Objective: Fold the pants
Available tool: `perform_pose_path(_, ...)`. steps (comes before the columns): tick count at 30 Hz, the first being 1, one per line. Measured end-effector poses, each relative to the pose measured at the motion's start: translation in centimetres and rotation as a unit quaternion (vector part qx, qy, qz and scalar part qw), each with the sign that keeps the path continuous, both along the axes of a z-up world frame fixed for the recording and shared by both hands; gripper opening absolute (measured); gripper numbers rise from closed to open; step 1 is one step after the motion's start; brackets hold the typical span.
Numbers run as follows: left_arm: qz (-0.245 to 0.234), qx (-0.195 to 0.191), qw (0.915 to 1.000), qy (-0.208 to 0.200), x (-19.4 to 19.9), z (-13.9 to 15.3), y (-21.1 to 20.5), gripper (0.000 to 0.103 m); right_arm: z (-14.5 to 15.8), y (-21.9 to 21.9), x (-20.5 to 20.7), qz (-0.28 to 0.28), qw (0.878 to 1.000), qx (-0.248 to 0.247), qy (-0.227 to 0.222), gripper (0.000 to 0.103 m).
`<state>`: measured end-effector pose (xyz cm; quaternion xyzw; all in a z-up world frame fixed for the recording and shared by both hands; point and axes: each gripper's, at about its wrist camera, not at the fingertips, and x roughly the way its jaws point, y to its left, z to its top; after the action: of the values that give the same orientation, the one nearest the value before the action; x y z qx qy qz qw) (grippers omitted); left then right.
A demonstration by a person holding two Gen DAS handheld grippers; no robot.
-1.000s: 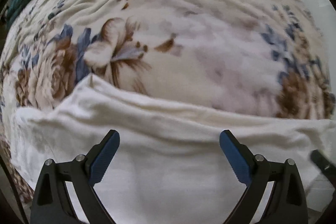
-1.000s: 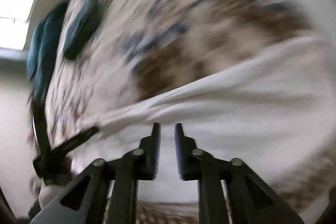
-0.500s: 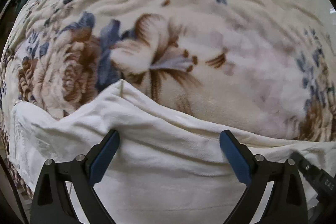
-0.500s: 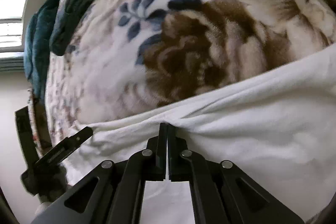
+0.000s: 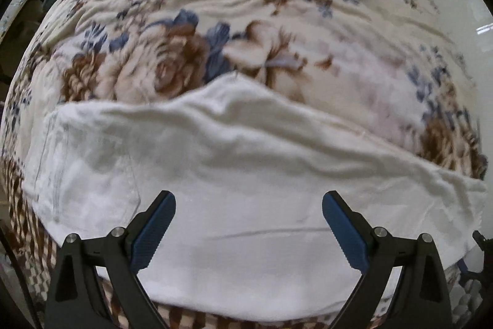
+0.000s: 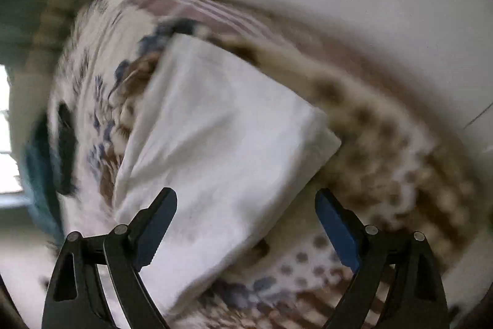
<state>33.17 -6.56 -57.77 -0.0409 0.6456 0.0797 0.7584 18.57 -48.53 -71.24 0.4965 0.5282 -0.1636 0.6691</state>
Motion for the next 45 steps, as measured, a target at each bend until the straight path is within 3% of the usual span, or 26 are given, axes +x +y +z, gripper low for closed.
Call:
perform_pose_path(1,0.001,-0.002,1.0,0.008,-0.2,-0.5,-0.1,0.098,-1.9,-0.5,-0.3,-0.02,0.999,0.031,-0.004,0.094)
perform_pose_path(3,-0.001,0.002,0.9998,0.018,-0.6,-0.9,-0.6,0.097,-2.8,-0.6,-0.2,-0.041,0.997,0.051,-0.048,0.094)
perform_pose_path(6,-0.009,0.008,0.9998,0.017,-0.6,-0.8,-1.0,0.098,-1.8,-0.7,0.4,-0.071,0.984,0.05,-0.153,0.078)
perform_pose_path(9,-0.017,0.01,0.9996,0.018,-0.4,-0.7,-1.3,0.098,-3.3,-0.7,2.5,-0.068,0.985,0.048,-0.152,0.077)
perform_pose_path(11,-0.018,0.007,0.9996,0.021,-0.2,-0.6,-1.3,0.098,-4.3,-0.9,3.1,-0.089,0.985,0.044,-0.138,0.058)
perform_pose_path(12,-0.017,0.004,0.9996,0.021,-0.1,-0.5,-1.2,0.098,-4.0,-0.9,3.3,-0.098,0.987,0.033,-0.125,0.026)
perform_pose_path(13,-0.017,0.001,0.9997,0.018,0.0,-0.3,-1.0,0.098,-3.6,-0.9,3.4,-0.097,0.989,0.02,-0.112,0.014)
perform_pose_path(16,-0.015,-0.008,0.9998,0.01,0.5,0.4,0.0,0.098,-0.3,0.3,3.8,-0.074,0.99,-0.035,-0.118,0.013)
perform_pose_path(18,-0.008,-0.016,0.9998,0.006,0.7,0.9,1.2,0.098,3.6,2.3,4.9,-0.019,0.988,-0.11,-0.103,0.011)
perform_pose_path(19,0.0,-0.022,0.9997,0.004,0.7,1.3,2.2,0.098,6.1,3.9,5.5,0.006,0.984,-0.148,-0.104,0.008)
perform_pose_path(24,0.029,-0.044,0.9986,-0.011,-0.2,3.4,7.6,0.097,13.8,12.7,8.6,0.087,0.961,-0.229,-0.132,0.008)
perform_pose_path(27,0.052,-0.047,0.9975,-0.015,-1.3,4.9,11.9,0.097,16.9,21.0,10.8,0.153,0.94,-0.263,-0.156,0.008)
perform_pose_path(31,0.085,-0.045,0.9951,-0.024,-3.2,6.6,18.0,0.097,16.9,33.4,12.2,0.263,0.908,-0.273,-0.177,0.008)
perform_pose_path(34,0.109,-0.033,0.9931,-0.027,-4.8,7.2,22.6,0.097,13.3,44.1,12.4,0.371,0.869,-0.281,-0.169,0.008)
perform_pose_path(38,0.14,-0.02,0.9898,-0.017,-6.8,6.7,27.8,0.097,6.1,57.1,10.1,0.501,0.802,-0.297,-0.134,0.008)
perform_pose_path(41,0.156,-0.018,0.9874,-0.015,-8.0,6.5,30.3,0.097,3.7,60.1,8.4,0.52,0.783,-0.321,-0.119,0.008)
perform_pose_path(44,0.164,-0.023,0.9861,-0.014,-8.8,6.1,31.7,0.097,4.1,60.5,7.7,0.519,0.779,-0.332,-0.118,0.008)
perform_pose_path(45,0.165,-0.026,0.9858,-0.013,-8.9,6.0,31.8,0.097,4.6,60.8,7.5,0.522,0.773,-0.342,-0.12,0.008)
